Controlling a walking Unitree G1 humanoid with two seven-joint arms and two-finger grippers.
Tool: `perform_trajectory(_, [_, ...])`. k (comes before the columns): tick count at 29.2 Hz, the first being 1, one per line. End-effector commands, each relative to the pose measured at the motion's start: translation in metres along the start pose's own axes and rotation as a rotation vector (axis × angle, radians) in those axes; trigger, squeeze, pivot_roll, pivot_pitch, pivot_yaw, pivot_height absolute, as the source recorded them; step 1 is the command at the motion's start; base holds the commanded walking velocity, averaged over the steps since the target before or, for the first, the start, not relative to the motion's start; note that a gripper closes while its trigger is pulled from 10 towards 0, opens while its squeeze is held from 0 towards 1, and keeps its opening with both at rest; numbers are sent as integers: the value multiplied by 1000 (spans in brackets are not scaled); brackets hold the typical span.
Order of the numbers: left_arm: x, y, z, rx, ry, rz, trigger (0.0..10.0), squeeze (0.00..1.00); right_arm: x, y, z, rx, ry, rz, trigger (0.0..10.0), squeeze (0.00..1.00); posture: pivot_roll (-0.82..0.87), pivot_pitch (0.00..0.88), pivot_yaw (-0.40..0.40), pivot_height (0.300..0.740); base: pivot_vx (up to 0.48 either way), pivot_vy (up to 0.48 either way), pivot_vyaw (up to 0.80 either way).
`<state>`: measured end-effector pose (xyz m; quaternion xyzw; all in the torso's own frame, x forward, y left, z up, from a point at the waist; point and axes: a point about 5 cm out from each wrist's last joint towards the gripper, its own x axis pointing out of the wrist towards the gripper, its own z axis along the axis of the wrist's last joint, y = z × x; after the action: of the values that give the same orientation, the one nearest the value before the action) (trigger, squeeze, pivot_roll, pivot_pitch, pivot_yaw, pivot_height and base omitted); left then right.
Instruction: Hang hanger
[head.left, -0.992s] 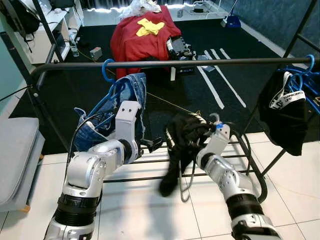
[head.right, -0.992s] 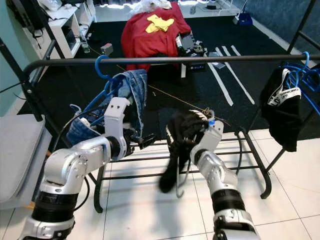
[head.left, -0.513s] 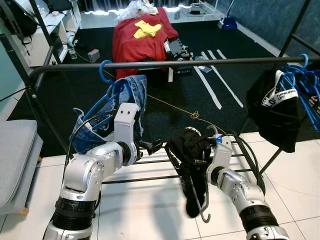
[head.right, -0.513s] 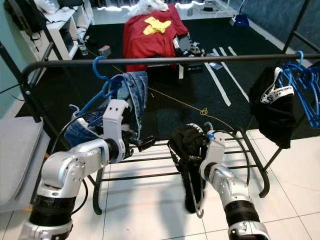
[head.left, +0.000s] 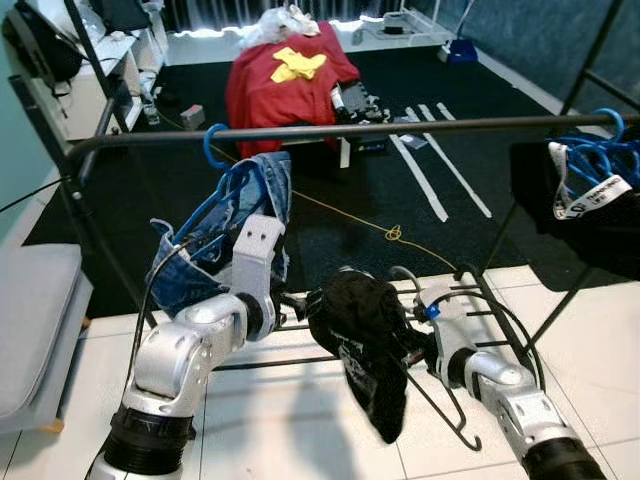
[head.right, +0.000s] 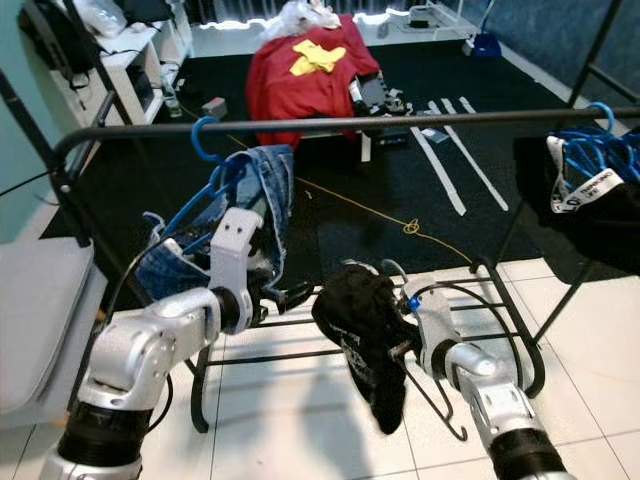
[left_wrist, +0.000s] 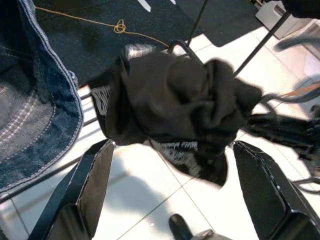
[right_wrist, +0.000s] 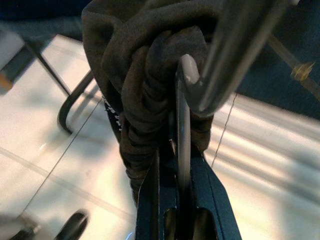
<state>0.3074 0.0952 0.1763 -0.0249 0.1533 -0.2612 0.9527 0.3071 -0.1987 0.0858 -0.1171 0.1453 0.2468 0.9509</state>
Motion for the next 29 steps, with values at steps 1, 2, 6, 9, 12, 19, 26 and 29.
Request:
perform_trajectory(1, [-1,7,-10,20,27,32,10000,0,-4,5,18,-33,-173,11,0,0,26,73,51,740,0,0,0])
perform_trajectory(2, [-1,7,-10,20,27,32,10000,0,-4,5,18,-33,-173,11,0,0,26,73,51,740,0,0,0])
perform_trajectory(6, [-2,12,-18,35,1,31,10000,0,-19,20,18,-67,-274,168,0,0,17,86,65,740,0,0,0])
perform_trajectory(9, [-3,16,-21,61,-43,41,10000,0,-29,25,15,-95,-289,254,0,0,16,87,66,740,0,0,0])
perform_trajectory(12, [-4,23,-20,77,-73,78,10000,0,-34,25,13,-101,-288,292,0,0,10,94,70,740,0,0,0])
perform_trajectory(19, [-20,45,4,114,-251,161,10000,0,-50,23,-2,-110,-219,417,0,0,18,101,55,740,0,0,0])
perform_trajectory(26, [-26,39,9,115,-311,69,10000,0,-55,24,-6,-21,-200,505,0,0,20,107,52,740,0,0,0])
perform_trajectory(29, [-25,32,5,117,-313,9,10000,0,-61,21,-6,-4,-201,527,0,0,17,107,53,740,0,0,0])
